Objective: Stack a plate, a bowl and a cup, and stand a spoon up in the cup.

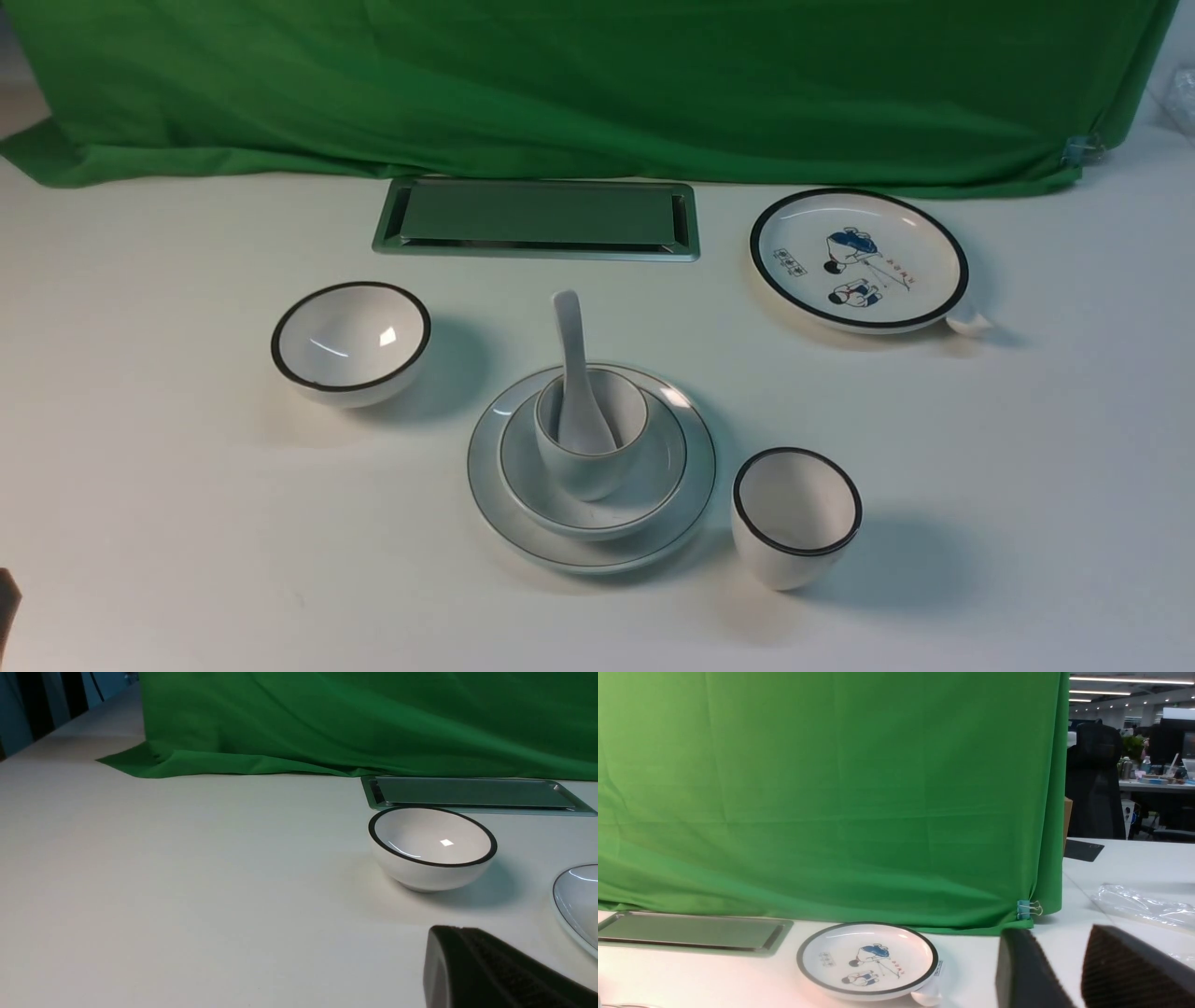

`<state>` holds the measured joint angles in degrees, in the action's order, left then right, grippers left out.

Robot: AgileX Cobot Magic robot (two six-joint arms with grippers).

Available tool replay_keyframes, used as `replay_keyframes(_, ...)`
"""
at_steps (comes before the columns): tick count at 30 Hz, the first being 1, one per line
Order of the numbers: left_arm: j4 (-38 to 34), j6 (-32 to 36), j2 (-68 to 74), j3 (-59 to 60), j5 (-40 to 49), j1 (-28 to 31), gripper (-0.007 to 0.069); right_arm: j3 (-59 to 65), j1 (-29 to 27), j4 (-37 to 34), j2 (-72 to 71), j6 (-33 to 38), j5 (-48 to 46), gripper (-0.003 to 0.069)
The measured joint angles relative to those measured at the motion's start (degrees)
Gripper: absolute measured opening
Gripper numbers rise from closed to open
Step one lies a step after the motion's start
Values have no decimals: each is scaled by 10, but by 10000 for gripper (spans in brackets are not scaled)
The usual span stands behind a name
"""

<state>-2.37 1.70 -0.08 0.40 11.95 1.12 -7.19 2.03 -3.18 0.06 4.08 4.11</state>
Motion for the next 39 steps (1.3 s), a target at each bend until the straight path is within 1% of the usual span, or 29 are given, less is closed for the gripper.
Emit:
replay_keyframes(7,0,0,0,0,0,0,1,0,0,1,0,3,-5,237)
replay_keyframes(9,0,0,0,0,0,0,1,0,-5,1,0,10,-32,237)
replay_keyframes(12,0,0,0,0,0,0,1,2,-19,2,0,32,-117,237)
replay_keyframes(13,0,0,0,0,0,0,1,4,-21,2,0,36,-123,237)
replay_keyframes(15,0,0,0,0,0,0,1,23,-31,4,0,67,-171,237)
replay_keyframes(18,0,0,0,0,0,0,1,67,-38,5,0,87,-197,237)
replay_keyframes(39,0,0,0,0,0,0,1,76,-41,6,0,87,-191,237)
